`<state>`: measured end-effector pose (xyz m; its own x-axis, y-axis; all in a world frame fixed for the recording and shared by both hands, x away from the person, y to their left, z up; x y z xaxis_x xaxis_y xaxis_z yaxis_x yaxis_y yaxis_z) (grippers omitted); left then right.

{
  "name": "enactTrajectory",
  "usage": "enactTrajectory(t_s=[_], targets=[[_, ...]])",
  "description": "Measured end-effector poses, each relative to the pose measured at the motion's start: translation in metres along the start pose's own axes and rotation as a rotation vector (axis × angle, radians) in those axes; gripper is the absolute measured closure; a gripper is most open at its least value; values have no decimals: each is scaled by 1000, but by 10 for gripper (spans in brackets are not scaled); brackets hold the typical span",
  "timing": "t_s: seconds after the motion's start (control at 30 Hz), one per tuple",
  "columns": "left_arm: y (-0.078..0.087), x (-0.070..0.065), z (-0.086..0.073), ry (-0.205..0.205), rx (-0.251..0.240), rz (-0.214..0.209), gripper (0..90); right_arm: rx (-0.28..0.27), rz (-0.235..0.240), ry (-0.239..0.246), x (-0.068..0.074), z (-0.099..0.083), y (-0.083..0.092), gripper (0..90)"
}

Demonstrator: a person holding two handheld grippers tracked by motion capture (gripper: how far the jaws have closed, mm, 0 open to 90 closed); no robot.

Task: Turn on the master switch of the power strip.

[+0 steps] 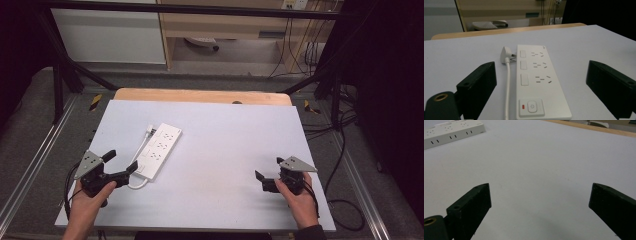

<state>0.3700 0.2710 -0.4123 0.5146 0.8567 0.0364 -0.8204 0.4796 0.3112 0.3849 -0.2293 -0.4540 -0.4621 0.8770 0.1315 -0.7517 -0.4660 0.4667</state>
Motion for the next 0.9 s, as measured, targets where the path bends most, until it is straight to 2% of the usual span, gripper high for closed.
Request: enactTrajectory(t_s=[0.6,0.9], targets=[[-18,2,-2,5,32,4,66,-5,-5,-21,-3,1,1,37],[-24,6,-7,17,71,37,76,-4,-11,-32,-5,1,1,37]])
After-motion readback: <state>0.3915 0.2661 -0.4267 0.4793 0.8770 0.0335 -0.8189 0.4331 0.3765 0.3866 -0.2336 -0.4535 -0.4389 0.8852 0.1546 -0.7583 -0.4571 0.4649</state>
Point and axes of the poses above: each handheld gripper's, and its own axes: y roughly backward along the jaws, z roughly out of its top, x roughly to its left, the point moved 4 cm from there along -y, roughly forward along the jaws, and after that the axes turned 7 degrees about -y, right-handed, at the moved point
